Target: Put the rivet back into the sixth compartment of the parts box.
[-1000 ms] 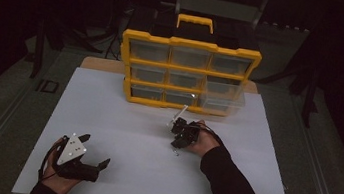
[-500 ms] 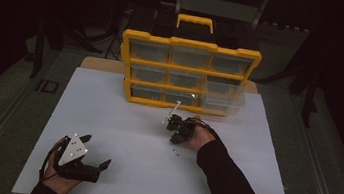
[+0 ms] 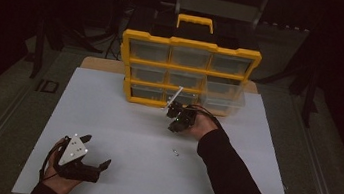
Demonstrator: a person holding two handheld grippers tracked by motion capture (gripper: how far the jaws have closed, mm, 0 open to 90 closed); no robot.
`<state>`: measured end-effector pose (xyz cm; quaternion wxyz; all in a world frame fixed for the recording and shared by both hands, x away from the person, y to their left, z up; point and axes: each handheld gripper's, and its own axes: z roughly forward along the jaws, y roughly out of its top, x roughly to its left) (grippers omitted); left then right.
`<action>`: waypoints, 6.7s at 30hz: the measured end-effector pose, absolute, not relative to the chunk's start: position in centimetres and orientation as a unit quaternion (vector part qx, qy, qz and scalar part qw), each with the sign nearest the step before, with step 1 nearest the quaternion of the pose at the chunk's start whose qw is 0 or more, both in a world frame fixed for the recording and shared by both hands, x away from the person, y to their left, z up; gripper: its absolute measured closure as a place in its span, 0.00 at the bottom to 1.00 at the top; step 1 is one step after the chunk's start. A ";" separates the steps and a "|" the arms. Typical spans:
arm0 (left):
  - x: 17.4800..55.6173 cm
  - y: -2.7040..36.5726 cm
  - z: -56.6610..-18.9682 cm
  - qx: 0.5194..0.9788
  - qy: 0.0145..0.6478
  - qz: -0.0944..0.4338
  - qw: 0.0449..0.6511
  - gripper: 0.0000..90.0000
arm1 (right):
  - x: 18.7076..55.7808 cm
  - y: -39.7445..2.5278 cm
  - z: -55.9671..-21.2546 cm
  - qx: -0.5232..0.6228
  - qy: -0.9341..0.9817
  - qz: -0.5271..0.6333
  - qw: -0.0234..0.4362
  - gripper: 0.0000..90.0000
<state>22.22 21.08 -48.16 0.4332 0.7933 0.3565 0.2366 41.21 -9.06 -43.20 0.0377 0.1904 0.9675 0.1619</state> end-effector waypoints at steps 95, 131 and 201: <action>22.2 20.9 -48.2 0.795 0.354 0.233 0.435 0.01 | 42.2 -12.4 -31.1 0.215 0.910 0.331 0.129 0.12; 22.1 21.0 -48.2 0.794 0.356 0.234 0.434 0.01 | 38.9 -8.6 -39.5 0.154 0.948 0.263 0.094 0.15; 22.2 21.0 -48.2 0.795 0.356 0.234 0.431 0.01 | 37.0 -10.1 -48.8 0.160 0.981 0.105 0.012 0.91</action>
